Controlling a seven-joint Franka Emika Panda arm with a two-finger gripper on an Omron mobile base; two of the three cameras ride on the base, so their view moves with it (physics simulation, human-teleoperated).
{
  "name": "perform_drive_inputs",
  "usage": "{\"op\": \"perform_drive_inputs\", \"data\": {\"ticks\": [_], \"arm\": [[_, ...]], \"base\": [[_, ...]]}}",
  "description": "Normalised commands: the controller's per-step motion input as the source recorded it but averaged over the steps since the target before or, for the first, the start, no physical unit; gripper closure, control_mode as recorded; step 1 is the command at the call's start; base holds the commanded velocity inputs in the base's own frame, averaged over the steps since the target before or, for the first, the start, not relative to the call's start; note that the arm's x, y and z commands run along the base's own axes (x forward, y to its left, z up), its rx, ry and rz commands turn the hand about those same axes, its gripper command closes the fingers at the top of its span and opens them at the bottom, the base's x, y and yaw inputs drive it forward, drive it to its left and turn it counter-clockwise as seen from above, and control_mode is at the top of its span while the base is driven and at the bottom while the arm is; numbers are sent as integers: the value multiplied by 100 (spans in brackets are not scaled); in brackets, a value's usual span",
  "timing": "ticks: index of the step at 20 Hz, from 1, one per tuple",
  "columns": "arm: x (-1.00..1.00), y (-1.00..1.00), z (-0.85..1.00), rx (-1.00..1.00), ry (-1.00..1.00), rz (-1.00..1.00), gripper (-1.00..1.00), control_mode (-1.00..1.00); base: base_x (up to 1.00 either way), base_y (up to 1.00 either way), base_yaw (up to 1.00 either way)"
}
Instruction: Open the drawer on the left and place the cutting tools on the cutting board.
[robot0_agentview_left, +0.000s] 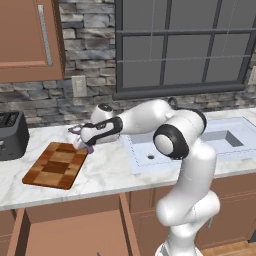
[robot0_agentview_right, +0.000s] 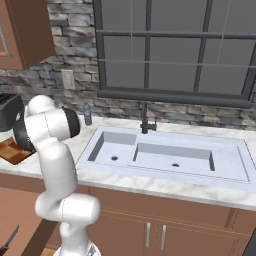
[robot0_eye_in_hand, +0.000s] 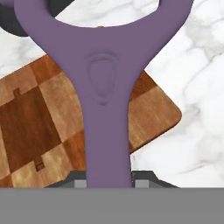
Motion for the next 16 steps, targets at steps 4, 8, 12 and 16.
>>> {"op": "perform_drive_inputs", "data": {"ticks": [4,8,12,16], "arm": [[30,39,-24,0,0,0,100,-100],[22,28,-25,0,0,0,100,-100],[3,17,-24,0,2,0,100,-100],[0,17,-23,0,2,0,-100,-100]], "base": [[0,0,0],[0,0,0],[0,0,0],[0,0,0]]}}
